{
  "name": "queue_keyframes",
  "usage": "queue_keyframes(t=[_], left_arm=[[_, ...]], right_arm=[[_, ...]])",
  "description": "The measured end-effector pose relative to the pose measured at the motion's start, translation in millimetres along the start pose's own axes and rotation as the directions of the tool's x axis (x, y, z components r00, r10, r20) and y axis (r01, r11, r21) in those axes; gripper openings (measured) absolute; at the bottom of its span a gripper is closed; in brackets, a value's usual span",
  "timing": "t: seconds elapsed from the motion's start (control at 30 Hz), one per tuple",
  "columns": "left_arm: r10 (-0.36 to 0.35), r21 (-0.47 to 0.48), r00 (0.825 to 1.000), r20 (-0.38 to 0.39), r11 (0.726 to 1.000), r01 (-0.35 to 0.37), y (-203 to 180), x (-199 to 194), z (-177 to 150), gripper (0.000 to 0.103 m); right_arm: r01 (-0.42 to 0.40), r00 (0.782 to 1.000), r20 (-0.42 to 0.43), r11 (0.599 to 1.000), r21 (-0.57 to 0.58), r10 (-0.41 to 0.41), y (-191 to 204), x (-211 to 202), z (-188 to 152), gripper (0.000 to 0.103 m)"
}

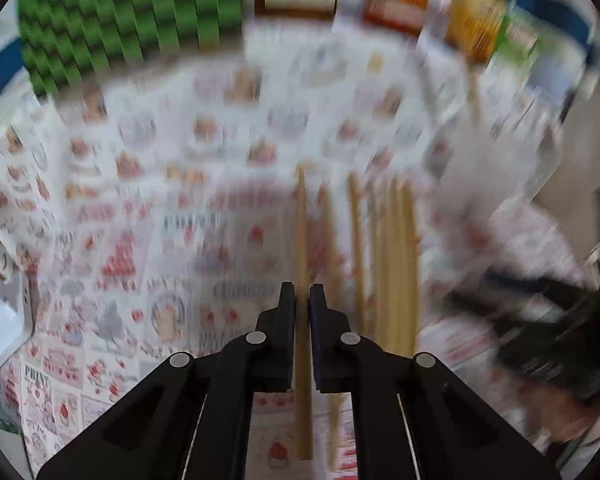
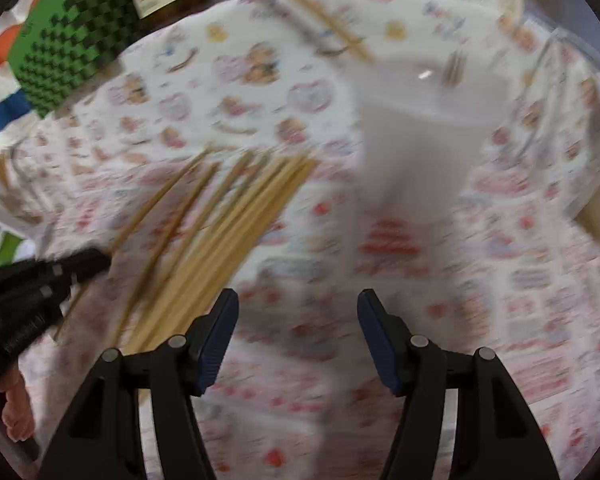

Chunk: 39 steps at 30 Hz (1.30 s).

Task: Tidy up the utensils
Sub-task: 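Lift the second chopstick upright with the left gripper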

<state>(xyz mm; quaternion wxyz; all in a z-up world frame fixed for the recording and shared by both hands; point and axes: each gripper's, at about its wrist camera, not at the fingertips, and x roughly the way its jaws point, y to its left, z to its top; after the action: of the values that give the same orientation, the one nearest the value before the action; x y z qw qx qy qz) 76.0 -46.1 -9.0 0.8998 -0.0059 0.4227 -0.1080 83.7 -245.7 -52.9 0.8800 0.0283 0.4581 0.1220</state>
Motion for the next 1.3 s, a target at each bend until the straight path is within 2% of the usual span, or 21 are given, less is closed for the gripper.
queue_keyframes(t=[0.13, 0.27, 0.47, 0.53, 0.6, 0.73, 0.83, 0.97, 1.07, 1.17, 1.23, 1.3], left_arm=[[-0.07, -0.037, 0.986, 0.15, 0.996, 0.076, 12, -34, 7, 0.006], [-0.052, -0.116, 0.972, 0.229, 0.99, 0.08, 36, -50, 13, 0.006], [-0.03, -0.164, 0.937, 0.349, 0.982, 0.093, 50, -76, 16, 0.006], [-0.013, -0.18, 0.933, 0.359, 0.98, 0.083, 52, -80, 15, 0.006], [0.006, -0.19, 0.934, 0.356, 0.98, 0.066, 55, -80, 14, 0.006], [0.102, -0.182, 0.935, 0.34, 0.982, -0.041, 48, -75, 14, 0.006], [0.102, -0.194, 0.941, 0.324, 0.98, -0.039, 48, -69, 13, 0.006], [0.181, -0.169, 0.926, 0.33, 0.977, -0.13, 41, -65, 12, 0.006], [0.192, -0.156, 0.926, 0.326, 0.977, -0.148, 37, -63, 12, 0.006], [0.208, -0.13, 0.915, 0.345, 0.976, -0.173, 29, -66, 12, 0.006], [0.196, -0.125, 0.914, 0.355, 0.979, -0.162, 26, -69, 11, 0.006], [0.183, -0.124, 0.911, 0.369, 0.981, -0.147, 23, -73, 11, 0.006]], right_arm=[[0.039, 0.999, 0.027, 0.997, -0.061, -0.037, 17, 5, -5, 0.059], [0.028, 0.999, 0.043, 0.994, -0.109, -0.023, 34, 9, -9, 0.059], [0.072, 0.996, 0.059, 0.987, -0.143, -0.064, 49, 13, -12, 0.059], [0.071, 0.997, 0.038, 0.992, -0.102, -0.067, 49, 14, -12, 0.059], [0.088, 0.996, 0.038, 0.99, -0.111, -0.085, 51, 11, -14, 0.059], [0.111, 0.993, 0.053, 0.984, -0.139, -0.105, 56, 9, -17, 0.059], [0.117, 0.993, 0.028, 0.978, -0.171, -0.114, 57, 6, -18, 0.061], [0.128, 0.992, 0.027, 0.974, -0.185, -0.125, 60, 4, -21, 0.062], [0.137, 0.99, 0.047, 0.969, -0.205, -0.13, 63, 5, -22, 0.062], [0.115, 0.993, 0.043, 0.971, -0.209, -0.109, 63, 7, -20, 0.062], [0.096, 0.995, 0.035, 0.974, -0.207, -0.091, 61, 9, -17, 0.062], [0.113, 0.994, 0.011, 0.973, -0.203, -0.113, 59, 14, -16, 0.065]])
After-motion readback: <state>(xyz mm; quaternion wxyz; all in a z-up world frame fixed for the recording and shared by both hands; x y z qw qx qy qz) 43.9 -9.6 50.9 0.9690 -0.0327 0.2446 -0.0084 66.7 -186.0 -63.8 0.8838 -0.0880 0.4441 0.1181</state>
